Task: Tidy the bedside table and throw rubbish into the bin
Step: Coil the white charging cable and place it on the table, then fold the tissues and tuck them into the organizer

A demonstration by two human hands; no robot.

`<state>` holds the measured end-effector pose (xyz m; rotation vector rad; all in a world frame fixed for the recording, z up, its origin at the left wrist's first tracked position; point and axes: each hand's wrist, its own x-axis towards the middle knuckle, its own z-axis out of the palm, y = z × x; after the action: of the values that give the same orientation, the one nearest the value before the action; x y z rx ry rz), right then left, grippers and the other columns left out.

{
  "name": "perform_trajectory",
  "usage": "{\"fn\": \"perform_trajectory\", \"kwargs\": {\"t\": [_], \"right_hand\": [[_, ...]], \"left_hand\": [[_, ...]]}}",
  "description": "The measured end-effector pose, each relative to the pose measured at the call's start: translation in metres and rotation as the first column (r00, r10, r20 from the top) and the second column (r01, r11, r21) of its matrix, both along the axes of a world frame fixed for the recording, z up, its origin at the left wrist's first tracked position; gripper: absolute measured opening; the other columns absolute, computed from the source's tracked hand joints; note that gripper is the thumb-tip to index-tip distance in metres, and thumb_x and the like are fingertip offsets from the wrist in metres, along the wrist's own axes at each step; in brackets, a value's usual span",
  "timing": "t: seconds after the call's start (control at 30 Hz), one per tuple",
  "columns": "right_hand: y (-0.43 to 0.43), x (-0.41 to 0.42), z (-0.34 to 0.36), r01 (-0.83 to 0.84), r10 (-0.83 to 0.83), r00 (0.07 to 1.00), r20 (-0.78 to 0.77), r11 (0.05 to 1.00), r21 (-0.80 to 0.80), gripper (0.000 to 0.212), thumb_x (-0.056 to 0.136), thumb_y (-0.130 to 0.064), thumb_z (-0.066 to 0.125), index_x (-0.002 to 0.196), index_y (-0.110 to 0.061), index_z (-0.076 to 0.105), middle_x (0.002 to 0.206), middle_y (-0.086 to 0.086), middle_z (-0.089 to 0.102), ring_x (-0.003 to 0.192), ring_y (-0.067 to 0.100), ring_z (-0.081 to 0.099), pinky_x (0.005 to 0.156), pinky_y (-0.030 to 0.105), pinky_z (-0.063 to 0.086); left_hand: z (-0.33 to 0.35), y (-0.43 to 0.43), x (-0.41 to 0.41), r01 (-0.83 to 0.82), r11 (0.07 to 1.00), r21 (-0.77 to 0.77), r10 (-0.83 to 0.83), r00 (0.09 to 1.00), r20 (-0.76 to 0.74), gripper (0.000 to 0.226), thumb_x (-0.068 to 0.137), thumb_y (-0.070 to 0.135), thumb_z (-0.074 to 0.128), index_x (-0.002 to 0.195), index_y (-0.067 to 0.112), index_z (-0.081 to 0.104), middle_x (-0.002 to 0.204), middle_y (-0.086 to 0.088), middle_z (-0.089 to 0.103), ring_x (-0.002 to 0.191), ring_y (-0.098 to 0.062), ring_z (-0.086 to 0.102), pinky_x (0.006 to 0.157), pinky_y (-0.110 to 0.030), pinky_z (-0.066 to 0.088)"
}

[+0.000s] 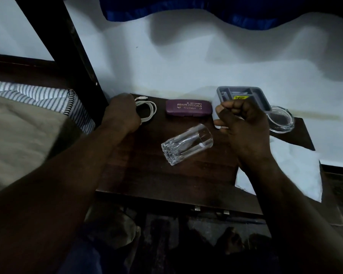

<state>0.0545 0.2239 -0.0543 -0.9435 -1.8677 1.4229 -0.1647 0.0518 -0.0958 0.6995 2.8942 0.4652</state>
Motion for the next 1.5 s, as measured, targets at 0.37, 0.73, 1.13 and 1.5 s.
{"fn": "perform_trajectory", "kwargs": {"t": [0.37,0.73,1.13,1.5], "right_hand": [[0.0,0.002,-0.001,-0.023,0.023,1.0,-0.003,0.999,-0.027,0.019,0.081,-0.036,0.077,0.095,-0.025,0.074,0.094,-0.002,0.076,0.077,0.021,0.078,0.083,0.049,0.063],[0.004,0.009,-0.004,-0.039,0.038,0.998,0.059,0.999,0.022,0.007,0.086,-0.034,0.078,0.089,-0.029,0.074,0.089,-0.005,0.078,0.076,0.017,0.078,0.086,0.053,0.062],[0.004,0.029,-0.006,-0.141,0.107,0.967,0.233,0.981,0.134,0.02,0.077,-0.046,0.076,0.087,-0.03,0.076,0.086,-0.01,0.077,0.087,0.012,0.076,0.089,0.049,0.061],[-0.011,0.052,-0.014,-0.271,0.138,0.913,0.385,0.909,0.317,0.009,0.085,-0.029,0.081,0.087,-0.024,0.074,0.084,-0.015,0.074,0.082,-0.002,0.067,0.076,0.011,0.047]], "left_hand": [[-0.003,0.008,0.012,0.012,0.997,0.079,-0.012,1.0,-0.005,0.057,0.078,0.045,0.081,0.121,0.011,0.064,0.127,-0.018,0.062,0.118,-0.039,0.06,0.099,-0.046,0.051],[0.011,0.016,0.029,0.13,0.991,0.023,-0.131,0.991,0.036,0.047,0.072,0.038,0.086,0.107,0.017,0.064,0.122,-0.013,0.062,0.115,-0.033,0.059,0.095,-0.042,0.053],[0.033,0.025,0.094,0.33,0.932,0.152,-0.335,0.942,0.006,0.021,0.088,0.044,0.068,0.084,0.024,0.072,0.091,0.0,0.073,0.09,-0.022,0.067,0.074,-0.03,0.05],[0.033,0.027,0.142,0.361,0.933,-0.014,-0.361,0.931,-0.06,0.067,0.08,0.061,0.069,0.134,0.028,0.048,0.138,-0.011,0.047,0.125,-0.038,0.043,0.1,-0.05,0.047]]}}
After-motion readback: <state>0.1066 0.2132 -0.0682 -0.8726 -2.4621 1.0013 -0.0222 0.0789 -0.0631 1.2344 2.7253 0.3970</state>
